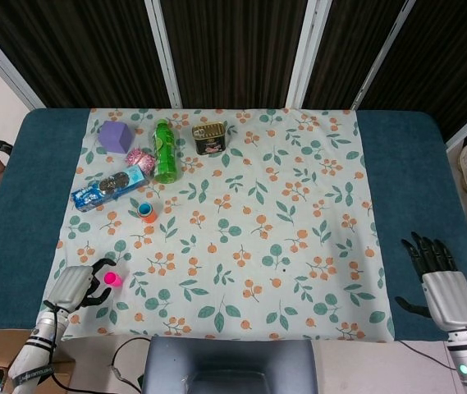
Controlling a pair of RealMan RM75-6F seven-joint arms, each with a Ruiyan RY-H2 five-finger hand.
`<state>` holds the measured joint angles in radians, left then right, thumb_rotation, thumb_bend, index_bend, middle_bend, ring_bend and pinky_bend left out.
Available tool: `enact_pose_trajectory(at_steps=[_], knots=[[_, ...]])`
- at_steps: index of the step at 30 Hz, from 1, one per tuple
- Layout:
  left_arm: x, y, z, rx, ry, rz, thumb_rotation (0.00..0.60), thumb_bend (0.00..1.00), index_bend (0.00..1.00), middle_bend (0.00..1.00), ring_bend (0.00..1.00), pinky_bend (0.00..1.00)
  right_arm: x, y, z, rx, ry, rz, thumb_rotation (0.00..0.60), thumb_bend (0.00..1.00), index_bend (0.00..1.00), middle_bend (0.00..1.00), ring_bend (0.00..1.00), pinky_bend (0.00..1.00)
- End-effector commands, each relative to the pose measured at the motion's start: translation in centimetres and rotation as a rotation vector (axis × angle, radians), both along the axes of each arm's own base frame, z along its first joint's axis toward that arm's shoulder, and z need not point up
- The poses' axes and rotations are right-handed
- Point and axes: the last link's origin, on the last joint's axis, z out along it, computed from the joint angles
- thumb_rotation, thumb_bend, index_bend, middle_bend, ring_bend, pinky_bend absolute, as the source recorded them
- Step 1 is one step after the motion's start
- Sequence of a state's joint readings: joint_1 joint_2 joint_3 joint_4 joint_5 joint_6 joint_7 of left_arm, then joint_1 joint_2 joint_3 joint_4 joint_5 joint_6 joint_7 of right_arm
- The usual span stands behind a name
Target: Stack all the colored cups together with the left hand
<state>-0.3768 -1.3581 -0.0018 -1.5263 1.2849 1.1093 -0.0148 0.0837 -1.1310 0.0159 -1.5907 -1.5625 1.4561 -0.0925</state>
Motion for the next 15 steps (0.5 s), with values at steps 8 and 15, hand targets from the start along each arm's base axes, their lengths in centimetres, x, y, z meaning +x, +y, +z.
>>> enact_pose_trajectory(at_steps=[8, 15], knots=[[-0.11, 0.3, -0.59, -0.011, -0.016, 0.01, 0.6, 0.36, 0.45, 1.0, 1.0, 1.0, 0.03, 0.01, 0.02, 0.0, -0.003, 0.001, 0.6, 0.15, 0.0, 0.0, 0.0, 0.0], [-0.16, 0.44, -1.06, -0.018, -0.019, 0.014, 0.6, 0.36, 0.5, 1.0, 1.0, 1.0, 0.03, -0.01, 0.05, -0.001, -0.005, 0.001, 0.6, 0.15, 0.0, 0.0, 0.0, 0.0]])
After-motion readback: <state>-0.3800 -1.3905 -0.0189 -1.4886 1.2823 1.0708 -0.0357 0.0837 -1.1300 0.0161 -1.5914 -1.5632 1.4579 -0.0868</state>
